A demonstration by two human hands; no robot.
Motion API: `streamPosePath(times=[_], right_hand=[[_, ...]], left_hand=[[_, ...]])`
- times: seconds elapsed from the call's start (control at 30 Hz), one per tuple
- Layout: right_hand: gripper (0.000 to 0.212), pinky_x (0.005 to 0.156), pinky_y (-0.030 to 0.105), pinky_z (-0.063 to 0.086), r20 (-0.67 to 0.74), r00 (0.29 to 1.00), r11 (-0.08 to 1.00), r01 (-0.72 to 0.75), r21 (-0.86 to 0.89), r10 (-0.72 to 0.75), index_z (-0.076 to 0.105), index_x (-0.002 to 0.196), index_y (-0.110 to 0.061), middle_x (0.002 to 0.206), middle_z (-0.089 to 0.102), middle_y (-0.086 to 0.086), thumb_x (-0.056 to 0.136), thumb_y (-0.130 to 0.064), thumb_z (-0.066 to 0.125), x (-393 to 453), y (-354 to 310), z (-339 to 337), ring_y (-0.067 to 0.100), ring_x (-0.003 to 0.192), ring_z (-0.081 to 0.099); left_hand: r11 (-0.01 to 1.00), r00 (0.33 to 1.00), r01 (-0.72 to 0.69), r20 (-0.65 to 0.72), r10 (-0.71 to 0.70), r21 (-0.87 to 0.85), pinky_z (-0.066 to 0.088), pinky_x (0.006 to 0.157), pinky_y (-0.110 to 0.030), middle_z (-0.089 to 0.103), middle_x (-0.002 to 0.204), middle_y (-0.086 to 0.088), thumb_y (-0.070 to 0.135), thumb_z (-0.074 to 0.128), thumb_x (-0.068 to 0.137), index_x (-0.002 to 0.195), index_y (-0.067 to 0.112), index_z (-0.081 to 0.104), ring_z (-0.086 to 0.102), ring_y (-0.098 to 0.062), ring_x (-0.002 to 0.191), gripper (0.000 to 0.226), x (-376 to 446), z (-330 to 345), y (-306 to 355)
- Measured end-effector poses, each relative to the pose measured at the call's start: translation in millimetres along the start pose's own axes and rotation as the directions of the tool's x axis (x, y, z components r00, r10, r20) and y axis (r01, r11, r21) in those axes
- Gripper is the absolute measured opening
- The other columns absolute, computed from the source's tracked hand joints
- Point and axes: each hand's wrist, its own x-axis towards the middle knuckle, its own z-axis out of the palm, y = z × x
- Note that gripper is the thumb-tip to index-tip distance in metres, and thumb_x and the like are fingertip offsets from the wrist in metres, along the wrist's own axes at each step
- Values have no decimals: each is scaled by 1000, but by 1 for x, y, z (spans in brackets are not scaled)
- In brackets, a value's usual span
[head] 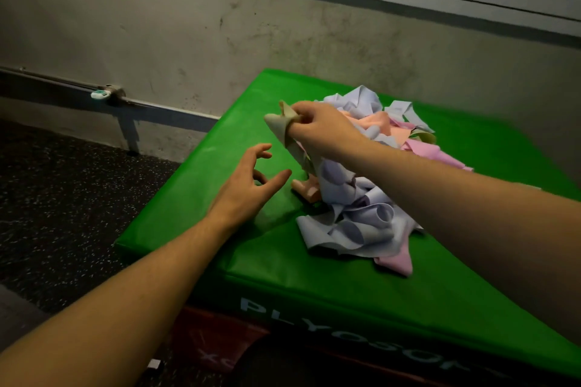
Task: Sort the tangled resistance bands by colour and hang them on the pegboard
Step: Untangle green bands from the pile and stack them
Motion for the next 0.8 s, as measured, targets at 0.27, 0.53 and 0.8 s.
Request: streamPosePath(times=[0.27, 0.53, 0.8], right_hand=[[19, 69, 37, 62, 38, 963, 697, -221, 682, 268, 53, 114, -11, 96, 73, 16, 100, -7, 40, -24, -23, -32, 22, 74, 73], [9, 69, 41, 61, -11, 922, 590, -238, 771, 386, 53, 104, -11, 94, 71, 21, 97, -7, 53, -71, -1, -83, 34, 85, 71], [27, 54, 28, 54, -84, 952, 863, -226, 451, 293, 52, 96, -18, 88, 70, 10, 85, -16, 76, -166, 31, -120, 15, 68, 65]], left_hand=[[958, 999, 35, 24, -30, -284, 51, 79, -21, 63, 119, -4, 55, 69, 73, 113, 28, 58, 62, -16, 97, 50, -7, 27, 46], [945, 996, -63, 34, 78, -321, 45, 60, -26, 69, 76, -5, 28, 69, 91, 88, 15, 72, 58, -8, 63, 14, -27, 40, 92], [960, 992, -73, 82, 99, -271, 50, 58, -17, 72, 76, 0, 13, 60, 97, 86, 18, 67, 67, -5, 66, 14, -61, 51, 119]])
